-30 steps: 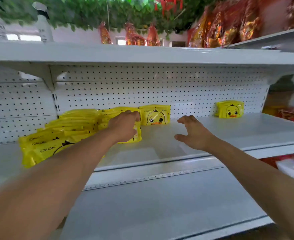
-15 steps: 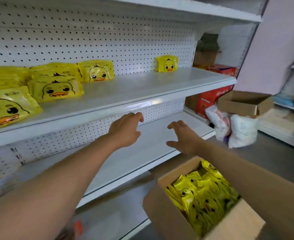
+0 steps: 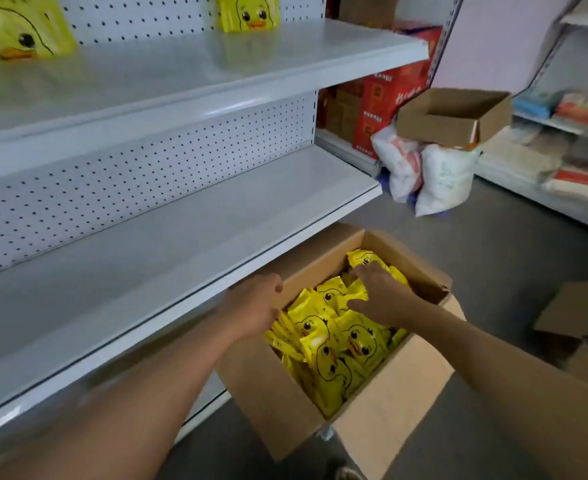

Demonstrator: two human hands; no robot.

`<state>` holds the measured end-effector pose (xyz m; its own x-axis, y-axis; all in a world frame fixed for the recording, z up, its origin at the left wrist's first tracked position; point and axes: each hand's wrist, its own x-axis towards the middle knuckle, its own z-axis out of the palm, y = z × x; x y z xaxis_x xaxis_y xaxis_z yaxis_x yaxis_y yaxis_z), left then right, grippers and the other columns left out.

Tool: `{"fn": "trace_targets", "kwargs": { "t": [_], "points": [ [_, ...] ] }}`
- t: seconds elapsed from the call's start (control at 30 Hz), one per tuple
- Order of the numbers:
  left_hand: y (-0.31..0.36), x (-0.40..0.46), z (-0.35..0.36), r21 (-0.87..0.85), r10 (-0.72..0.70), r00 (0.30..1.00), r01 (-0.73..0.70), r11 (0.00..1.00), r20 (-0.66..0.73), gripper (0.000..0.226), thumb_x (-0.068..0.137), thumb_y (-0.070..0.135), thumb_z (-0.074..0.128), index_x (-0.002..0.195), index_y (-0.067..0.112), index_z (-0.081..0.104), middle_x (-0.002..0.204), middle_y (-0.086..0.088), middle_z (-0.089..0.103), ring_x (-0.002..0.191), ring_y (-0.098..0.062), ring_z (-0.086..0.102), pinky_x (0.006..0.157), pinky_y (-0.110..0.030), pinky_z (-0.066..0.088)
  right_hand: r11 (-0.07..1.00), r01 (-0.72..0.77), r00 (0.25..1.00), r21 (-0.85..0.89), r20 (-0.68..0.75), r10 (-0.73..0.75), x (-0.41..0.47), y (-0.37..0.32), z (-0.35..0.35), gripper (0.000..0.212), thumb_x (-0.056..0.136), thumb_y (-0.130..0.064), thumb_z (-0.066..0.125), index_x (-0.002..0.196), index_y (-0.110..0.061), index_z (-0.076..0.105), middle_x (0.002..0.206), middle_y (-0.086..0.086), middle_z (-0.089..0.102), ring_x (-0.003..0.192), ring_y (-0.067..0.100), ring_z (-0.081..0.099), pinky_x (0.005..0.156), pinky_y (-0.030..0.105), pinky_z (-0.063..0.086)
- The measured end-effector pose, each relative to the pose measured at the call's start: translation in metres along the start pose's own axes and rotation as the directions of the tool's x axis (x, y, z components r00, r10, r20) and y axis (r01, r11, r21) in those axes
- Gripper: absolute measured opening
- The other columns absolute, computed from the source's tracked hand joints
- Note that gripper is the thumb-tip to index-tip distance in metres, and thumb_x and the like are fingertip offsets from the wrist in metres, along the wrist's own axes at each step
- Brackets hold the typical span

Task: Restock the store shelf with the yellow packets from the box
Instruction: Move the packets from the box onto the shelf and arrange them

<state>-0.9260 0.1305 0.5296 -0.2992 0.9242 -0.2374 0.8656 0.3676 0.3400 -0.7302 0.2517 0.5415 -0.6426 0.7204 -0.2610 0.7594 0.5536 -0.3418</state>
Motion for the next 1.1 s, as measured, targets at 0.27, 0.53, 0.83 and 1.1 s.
{"fn": "trace_targets", "kwargs": {
  "t": [0.27,0.53,0.83,1.1],
  "points": [
    [0.013,0.067,0.119,-0.076,-0.241,0.937,0.267,0.961,0.252,0.046,0.083,0.027,0.062,0.125,0.017,0.045,0.122,-0.006,0.058,0.113,-0.024,0.056,0.092,-0.037,0.047,0.999,-0.009,0.982,0.036,0.191,0.001,0.060,0.099,0.044,0.050,0.087,-0.029,0.061,0.129,-0.011,0.041,0.132,0.011,0.037,0.123,0.027,0.040,0.095,0.028,0.033],
    [0.026,0.095,0.210,0.020,-0.472,0.832,0.488,0.873,0.291,0.054,0.084,0.041,0.064,0.126,0.012,0.048,0.128,-0.009,0.048,0.118,-0.026,0.051,0.093,-0.035,0.045,0.994,-0.021,0.949,0.105,0.314,-0.013,0.102,0.172,0.088,0.051,0.088,-0.025,0.060,0.133,-0.011,0.041,0.134,0.010,0.037,0.125,0.024,0.039,0.094,0.027,0.033],
    [0.034,0.120,0.253,0.252,-0.552,0.818,0.507,0.824,0.162,0.047,0.078,0.052,0.067,0.110,0.018,0.062,0.122,-0.006,0.052,0.118,-0.024,0.046,0.090,-0.035,0.042,0.987,-0.104,0.926,0.126,0.374,0.049,0.126,0.209,0.131,0.049,0.087,-0.025,0.062,0.128,-0.007,0.042,0.127,0.014,0.046,0.115,0.026,0.047,0.083,0.025,0.035],
    [0.036,0.134,0.249,-0.243,-0.548,0.813,0.582,0.776,0.198,0.037,0.085,0.025,0.065,0.118,0.013,0.052,0.110,-0.009,0.063,0.099,-0.029,0.061,0.077,-0.036,0.049,0.977,-0.212,0.868,0.018,0.463,0.180,0.136,0.210,0.156,0.046,0.090,-0.016,0.057,0.127,0.002,0.036,0.124,0.019,0.050,0.112,0.030,0.050,0.072,0.024,0.034]
  ]
}}
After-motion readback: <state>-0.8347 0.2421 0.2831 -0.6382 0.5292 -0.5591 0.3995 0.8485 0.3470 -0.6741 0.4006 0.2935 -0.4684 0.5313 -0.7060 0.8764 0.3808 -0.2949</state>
